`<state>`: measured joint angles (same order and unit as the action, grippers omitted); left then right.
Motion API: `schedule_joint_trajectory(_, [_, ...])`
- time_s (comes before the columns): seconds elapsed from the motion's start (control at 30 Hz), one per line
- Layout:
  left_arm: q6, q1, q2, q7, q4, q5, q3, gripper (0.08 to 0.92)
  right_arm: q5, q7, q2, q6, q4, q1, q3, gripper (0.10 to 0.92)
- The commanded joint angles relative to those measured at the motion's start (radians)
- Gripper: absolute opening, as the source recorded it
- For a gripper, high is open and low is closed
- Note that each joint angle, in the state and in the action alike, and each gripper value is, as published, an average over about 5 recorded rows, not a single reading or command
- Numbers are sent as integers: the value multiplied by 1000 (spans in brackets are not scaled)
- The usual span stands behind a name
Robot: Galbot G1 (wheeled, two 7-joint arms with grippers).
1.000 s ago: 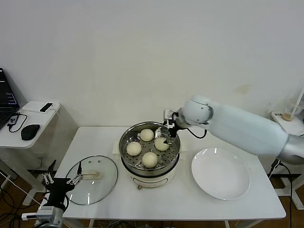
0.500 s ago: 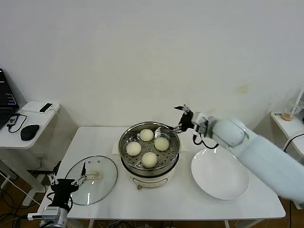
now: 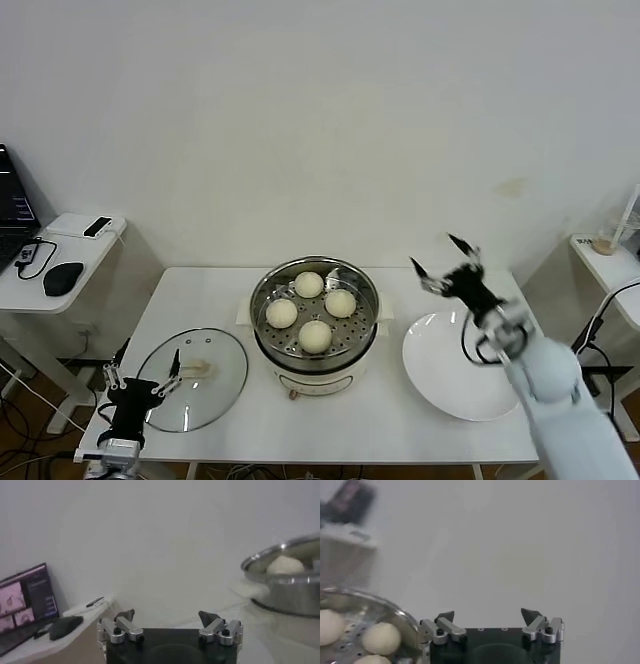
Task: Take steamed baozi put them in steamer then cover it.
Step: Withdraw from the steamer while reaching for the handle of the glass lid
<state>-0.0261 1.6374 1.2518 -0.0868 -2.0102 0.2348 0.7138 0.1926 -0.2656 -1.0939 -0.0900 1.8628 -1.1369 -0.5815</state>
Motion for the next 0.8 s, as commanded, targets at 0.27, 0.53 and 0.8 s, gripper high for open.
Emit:
schedule_joint_trajectory(0.27, [-215,87,-91,-34,167,960,90,823,-109,31,-347,136,54,-466,-362,823])
schedule_joint_trajectory(0.53, [-212,0,-85,-59,241,1101,55,823,-140,43,-373,151,39,-469,-336,823])
schedule_joint_trajectory(0.8, [-192,-88,-94,-52,310,1107,-11,823,-151,50,-378,158,36,-476,-326,823])
